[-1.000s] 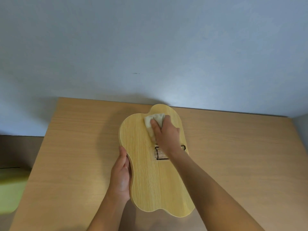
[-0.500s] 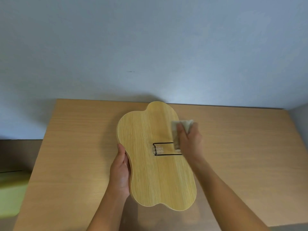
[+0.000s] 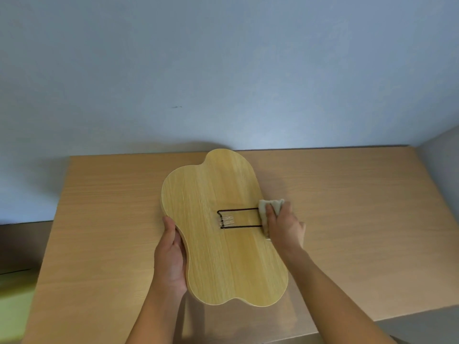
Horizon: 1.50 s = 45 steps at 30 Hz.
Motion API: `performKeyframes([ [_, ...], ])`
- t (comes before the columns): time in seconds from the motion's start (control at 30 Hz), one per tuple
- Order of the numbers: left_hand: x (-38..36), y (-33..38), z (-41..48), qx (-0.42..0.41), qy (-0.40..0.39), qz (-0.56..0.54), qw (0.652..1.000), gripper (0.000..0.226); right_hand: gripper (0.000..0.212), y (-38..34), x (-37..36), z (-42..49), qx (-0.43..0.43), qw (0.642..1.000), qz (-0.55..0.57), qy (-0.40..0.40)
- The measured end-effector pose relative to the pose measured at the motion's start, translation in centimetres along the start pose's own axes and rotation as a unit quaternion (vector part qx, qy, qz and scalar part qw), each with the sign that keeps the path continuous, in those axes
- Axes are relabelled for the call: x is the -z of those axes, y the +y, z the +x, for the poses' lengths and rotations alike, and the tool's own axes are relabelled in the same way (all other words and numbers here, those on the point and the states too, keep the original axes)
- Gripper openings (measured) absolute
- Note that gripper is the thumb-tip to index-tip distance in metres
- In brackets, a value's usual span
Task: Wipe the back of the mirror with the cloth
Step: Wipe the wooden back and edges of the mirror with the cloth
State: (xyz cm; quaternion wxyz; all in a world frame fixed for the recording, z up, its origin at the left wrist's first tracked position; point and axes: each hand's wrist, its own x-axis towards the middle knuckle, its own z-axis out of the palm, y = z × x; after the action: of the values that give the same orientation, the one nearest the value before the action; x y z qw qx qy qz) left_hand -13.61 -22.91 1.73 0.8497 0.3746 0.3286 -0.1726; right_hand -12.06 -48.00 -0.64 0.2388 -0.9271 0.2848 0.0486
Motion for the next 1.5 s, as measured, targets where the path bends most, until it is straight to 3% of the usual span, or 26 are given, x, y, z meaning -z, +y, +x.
performKeyframes([
  [0.13,-0.1,0.0,-0.1,-0.006,-0.002,-0.005,1.0,0.054,0.029,1.3,1.5,0.9,-0.01,0.998,-0.032,0.048],
  [0.2,-0.1,0.0,-0.1,-0.009,-0.006,-0.013,1.0,0.052,0.034,-0.5,2.6,0.4,0.015,0.996,0.041,0.082],
  [0.3,-0.1,0.0,-0.1,-0.006,-0.01,-0.02,1.0,0.052,0.059,-5.3,3.8,-2.3,0.104,0.981,0.157,0.048],
  [0.43,-0.2,0.0,0.0,-0.03,-0.015,-0.009,0.999,0.054,0.034,-9.3,1.7,-5.6,0.196,0.964,0.177,-0.017],
  [0.63,-0.6,0.0,-0.3,-0.02,-0.03,-0.016,0.999,0.052,0.037,-6.2,-0.5,-3.8,0.094,0.977,0.19,-0.014],
  [0.97,-0.2,-0.1,0.0,-0.012,-0.019,-0.027,0.999,0.049,0.034,1.1,-0.3,0.4,-0.01,0.998,0.054,0.022],
  [1.13,-0.4,0.2,-0.4,-0.009,-0.023,-0.014,1.0,0.055,0.036,-1.3,1.8,-0.1,0.026,0.992,0.098,0.077],
  [1.33,-0.5,0.2,-0.5,-0.004,-0.029,-0.014,0.999,0.057,0.042,-7.6,0.7,-5.0,0.183,0.966,0.181,-0.02],
  [1.5,-0.4,0.1,-0.4,-0.004,-0.024,-0.019,1.0,0.053,0.033,-6.2,-0.8,-3.9,0.156,0.97,0.185,-0.011],
])
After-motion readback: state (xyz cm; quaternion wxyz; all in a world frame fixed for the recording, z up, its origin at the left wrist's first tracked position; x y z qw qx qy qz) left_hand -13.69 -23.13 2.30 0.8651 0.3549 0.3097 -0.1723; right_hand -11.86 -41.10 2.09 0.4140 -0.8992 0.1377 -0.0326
